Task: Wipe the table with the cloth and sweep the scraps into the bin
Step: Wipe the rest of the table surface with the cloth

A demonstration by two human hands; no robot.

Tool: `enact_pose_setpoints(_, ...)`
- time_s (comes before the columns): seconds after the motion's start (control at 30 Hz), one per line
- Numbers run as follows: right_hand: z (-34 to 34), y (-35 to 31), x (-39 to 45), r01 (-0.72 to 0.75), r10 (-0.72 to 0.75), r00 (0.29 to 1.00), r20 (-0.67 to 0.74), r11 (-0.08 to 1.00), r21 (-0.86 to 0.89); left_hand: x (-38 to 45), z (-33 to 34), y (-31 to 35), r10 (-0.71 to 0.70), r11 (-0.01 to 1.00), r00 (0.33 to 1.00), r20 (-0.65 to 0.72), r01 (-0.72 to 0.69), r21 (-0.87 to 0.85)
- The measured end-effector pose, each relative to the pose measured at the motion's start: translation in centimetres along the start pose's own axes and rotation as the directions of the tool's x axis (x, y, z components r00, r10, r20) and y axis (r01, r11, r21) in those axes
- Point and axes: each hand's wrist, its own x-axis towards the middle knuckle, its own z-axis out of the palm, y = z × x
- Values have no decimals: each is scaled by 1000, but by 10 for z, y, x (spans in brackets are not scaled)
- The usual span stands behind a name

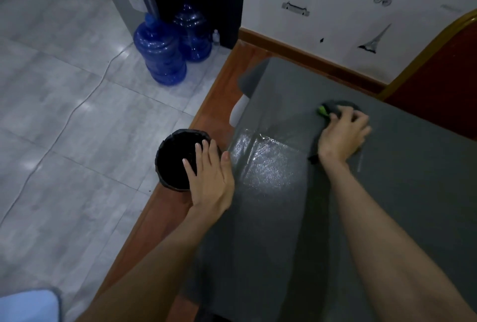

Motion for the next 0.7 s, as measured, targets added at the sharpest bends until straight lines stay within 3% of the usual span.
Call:
enact_pose_setpoints(0.03, 2, -16, -8, 115, -117, 993, 20, 992, 54, 6, -1, 7, -23, 999, 999, -22, 23, -25)
enact_pose_setpoints(0.07, 7, -30, -23, 331, -339, 939, 58, 937, 110, 13, -1, 13, -26, 999, 998, -57, 23, -46)
enact_pose_setpoints(0.13, 14, -48, -54, 715, -737, 659, 148, 675, 181, 31, 0, 23, 8, 998, 995, -100, -13, -55)
enact_pose_setpoints(0.17, 15, -49, -59, 785, -807, 557, 195, 588, 195, 38, 2, 25, 24, 998, 995, -93, -29, -60)
enact_pose_setpoints(0.2, 17, -46, -51, 806, -826, 522, 214, 559, 193, 42, 3, 25, 30, 996, 997, -75, -36, -78)
enact_pose_setpoints(0.23, 20, -44, -33, 799, -813, 542, 212, 576, 170, 45, 5, 23, 21, 994, 998, -55, -27, -108)
enact_pose_setpoints(0.27, 25, -42, -14, 760, -766, 609, 203, 638, 127, 45, 6, 21, 11, 990, 999, -35, -16, -141)
enact_pose_setpoints(0.33, 31, -42, 30, 524, -525, 838, 151, 850, 52, 45, 7, 17, 31, 981, 999, -12, -33, -190)
enact_pose_setpoints(0.37, 33, -47, 41, 380, -385, 914, 128, 923, 61, 45, 7, 16, 55, 977, 998, -6, -55, -208)
enact_pose_setpoints(0.4, 35, -55, 41, 324, -333, 936, 113, 942, 94, 46, 7, 16, 80, 970, 997, 5, -77, -229)
enact_pose_setpoints(0.43, 36, -62, 31, 380, -397, 911, 114, 914, 142, 47, 6, 16, 101, 964, 995, 21, -93, -250)
enact_pose_setpoints(0.47, 39, -66, 14, 531, -556, 822, 123, 826, 191, 48, 6, 17, 116, 959, 993, 37, -103, -264)
enact_pose_setpoints(0.53, 37, -62, -14, 787, -834, 527, 164, 551, 276, 49, 5, 17, 136, 961, 989, 50, -120, -249)
enact_pose_setpoints(0.57, 38, -60, -11, 820, -867, 464, 180, 497, 282, 48, 5, 17, 149, 967, 988, 45, -137, -215)
enact_pose_setpoints(0.6, 42, -61, 4, 826, -867, 468, 168, 497, 264, 48, 4, 18, 169, 973, 985, 36, -161, -168)
enact_pose_setpoints(0.63, 47, -65, 22, 803, -831, 529, 170, 556, 217, 48, 4, 18, 193, 976, 981, 31, -189, -112)
enact_pose_setpoints(0.7, 54, -77, 59, 664, -676, 710, 199, 736, 132, 48, 2, 21, 258, 966, 966, 25, -258, -6)
